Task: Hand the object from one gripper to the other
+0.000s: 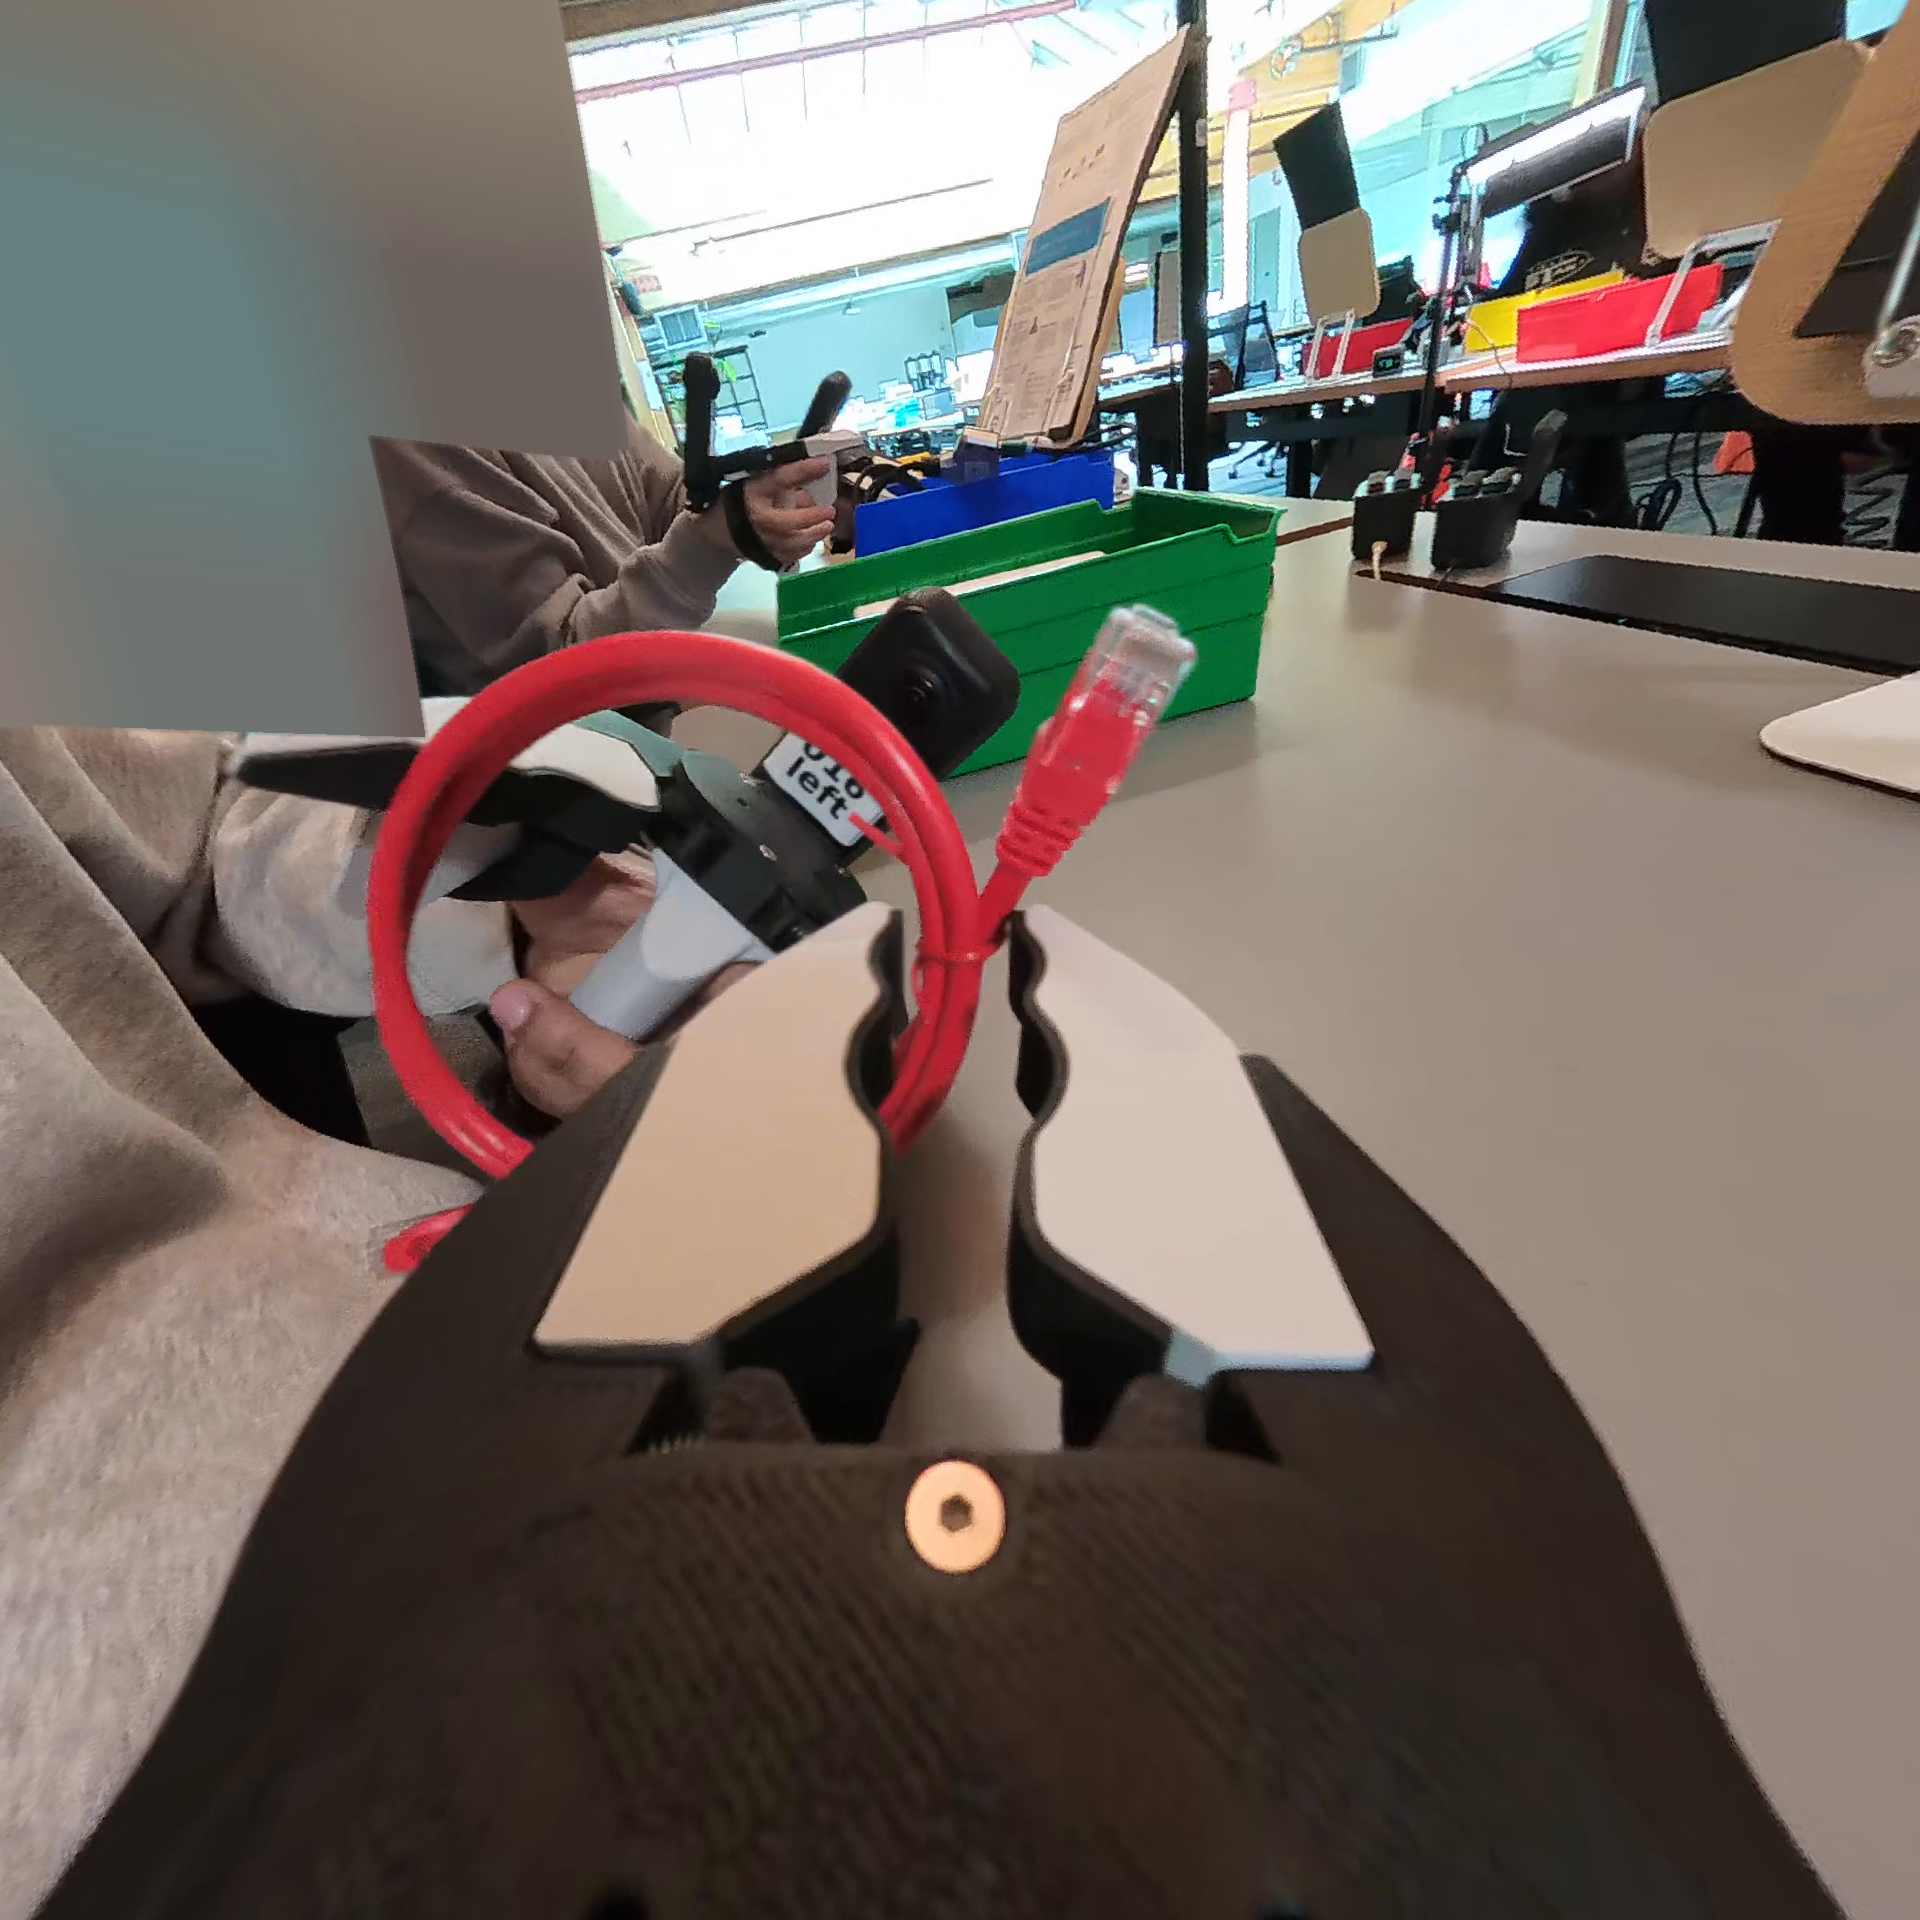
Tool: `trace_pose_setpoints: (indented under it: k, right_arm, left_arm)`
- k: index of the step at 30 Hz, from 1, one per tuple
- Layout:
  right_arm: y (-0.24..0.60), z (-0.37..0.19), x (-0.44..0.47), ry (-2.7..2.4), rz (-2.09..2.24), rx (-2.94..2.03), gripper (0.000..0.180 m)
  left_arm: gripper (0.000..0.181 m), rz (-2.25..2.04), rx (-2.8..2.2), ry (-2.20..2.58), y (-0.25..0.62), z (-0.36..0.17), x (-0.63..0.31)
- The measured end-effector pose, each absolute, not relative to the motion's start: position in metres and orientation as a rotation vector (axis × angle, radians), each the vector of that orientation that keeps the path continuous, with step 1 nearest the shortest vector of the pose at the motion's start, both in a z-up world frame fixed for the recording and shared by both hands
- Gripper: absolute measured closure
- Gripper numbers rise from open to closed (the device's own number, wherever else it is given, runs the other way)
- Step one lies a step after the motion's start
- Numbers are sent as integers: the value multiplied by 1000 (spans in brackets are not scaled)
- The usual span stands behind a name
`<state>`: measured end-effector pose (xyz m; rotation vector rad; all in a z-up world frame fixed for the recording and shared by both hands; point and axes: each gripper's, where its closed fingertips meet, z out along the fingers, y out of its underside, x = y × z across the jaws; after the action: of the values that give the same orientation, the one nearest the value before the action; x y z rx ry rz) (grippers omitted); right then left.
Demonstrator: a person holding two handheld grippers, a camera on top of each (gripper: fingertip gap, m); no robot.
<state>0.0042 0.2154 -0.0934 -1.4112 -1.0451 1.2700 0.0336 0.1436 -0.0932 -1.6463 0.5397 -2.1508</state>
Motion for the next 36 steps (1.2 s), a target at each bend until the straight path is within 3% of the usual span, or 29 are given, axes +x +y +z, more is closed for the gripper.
trace_pose_setpoints:
  k: [11,19,29,36]
  right_arm:
    - [220,-87,10,-944,1399,-1498,164]
    - [240,-84,26,-778,1493,-1562,164]
    - [254,-102,33,-564,1666,-1724,164]
    - [253,-108,30,-532,1713,-1765,164]
  left_arm:
    - [48,-2115,-1607,461,155,-89,28]
    - [54,-1940,-1573,506,167,-88,15]
    - [112,-1451,-1427,969,143,-90,20]
    - [161,-1465,-1393,946,144,-83,14]
